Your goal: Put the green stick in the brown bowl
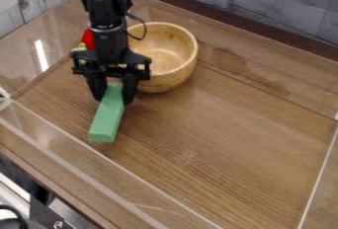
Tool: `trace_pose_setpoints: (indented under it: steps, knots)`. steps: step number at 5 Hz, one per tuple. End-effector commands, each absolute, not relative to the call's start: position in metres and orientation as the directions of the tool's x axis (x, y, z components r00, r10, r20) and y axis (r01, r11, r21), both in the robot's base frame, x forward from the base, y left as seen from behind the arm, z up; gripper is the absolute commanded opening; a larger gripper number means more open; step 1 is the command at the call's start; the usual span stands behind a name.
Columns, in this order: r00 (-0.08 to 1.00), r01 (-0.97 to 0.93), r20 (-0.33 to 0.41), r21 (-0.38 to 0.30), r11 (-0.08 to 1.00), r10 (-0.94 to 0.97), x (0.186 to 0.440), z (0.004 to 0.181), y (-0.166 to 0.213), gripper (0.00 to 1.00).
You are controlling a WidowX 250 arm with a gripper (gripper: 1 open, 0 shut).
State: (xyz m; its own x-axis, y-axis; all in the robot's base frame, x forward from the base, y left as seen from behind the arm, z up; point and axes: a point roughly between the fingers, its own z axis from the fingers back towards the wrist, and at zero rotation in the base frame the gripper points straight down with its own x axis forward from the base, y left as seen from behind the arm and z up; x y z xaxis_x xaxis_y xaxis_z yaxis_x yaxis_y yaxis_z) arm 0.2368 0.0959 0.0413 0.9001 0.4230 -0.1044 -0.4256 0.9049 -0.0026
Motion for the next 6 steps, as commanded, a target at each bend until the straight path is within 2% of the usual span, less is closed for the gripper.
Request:
trace_pose_setpoints:
  steps: [1,3,6]
  knots:
    - [0.888,-0.460,-0.032,-0.019,0.888,0.459,0.254,0.058,0.106,0.00]
    - [0.829,-0.559,-0.024,-0.032,0.828,0.559,0.254,0.065,0.107,0.00]
    - [0.877,-0.481,-0.009,-0.052,0.875,0.481,0.245,0.090,0.069,0.00]
